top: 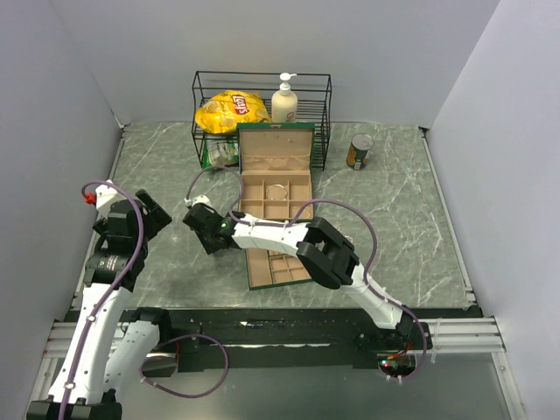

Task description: Organize the mixed jewelry

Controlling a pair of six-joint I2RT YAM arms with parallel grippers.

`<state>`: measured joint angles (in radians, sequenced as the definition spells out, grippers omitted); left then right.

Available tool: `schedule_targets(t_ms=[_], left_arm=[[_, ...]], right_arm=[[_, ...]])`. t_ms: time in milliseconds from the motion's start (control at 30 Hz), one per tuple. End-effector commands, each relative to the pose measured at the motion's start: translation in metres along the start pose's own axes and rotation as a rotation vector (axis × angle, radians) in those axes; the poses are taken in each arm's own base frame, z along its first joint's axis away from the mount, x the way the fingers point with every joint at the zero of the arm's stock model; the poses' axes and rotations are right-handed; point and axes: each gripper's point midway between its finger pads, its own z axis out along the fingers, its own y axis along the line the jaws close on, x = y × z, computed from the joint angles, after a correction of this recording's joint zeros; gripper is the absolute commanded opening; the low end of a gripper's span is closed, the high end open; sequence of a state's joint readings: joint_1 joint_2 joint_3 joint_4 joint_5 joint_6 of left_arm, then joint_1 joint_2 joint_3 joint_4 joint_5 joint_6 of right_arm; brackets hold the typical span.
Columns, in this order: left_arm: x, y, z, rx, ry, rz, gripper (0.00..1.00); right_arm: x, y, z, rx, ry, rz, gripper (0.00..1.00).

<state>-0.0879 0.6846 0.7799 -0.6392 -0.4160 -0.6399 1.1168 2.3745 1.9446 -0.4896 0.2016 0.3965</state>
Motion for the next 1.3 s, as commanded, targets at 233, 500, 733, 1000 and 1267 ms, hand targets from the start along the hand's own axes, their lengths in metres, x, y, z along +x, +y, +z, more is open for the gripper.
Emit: schedule_targets(t_ms=[233,500,733,1000,1267], left_arm=[[-0.010,-0.005,0.000,0.023,-0.030,-0.015,0.96],[-0.008,-0.003,0.001,0.012,-0.025,-0.015,0.96],[-0.004,-0.007,0.003,0.029,-0.006,-0.002,0.96],[0.000,-0.012,0.005,0.057,0.012,0.014,0.96],[0.001,-0.025,0.002,0.133,0.023,0.028,0.96]], right_arm=[[0.026,0.006,0.013,0.027,0.065,-0.044,0.27],[0.030,0.009,0.014,0.020,0.081,-0.034,0.19],[0.025,0.014,0.006,0.006,0.076,-0.033,0.01],[-0.007,0.013,-0.034,-0.024,-0.020,-0.015,0.00],[-0.015,-0.005,-0.075,-0.019,-0.092,0.016,0.00]])
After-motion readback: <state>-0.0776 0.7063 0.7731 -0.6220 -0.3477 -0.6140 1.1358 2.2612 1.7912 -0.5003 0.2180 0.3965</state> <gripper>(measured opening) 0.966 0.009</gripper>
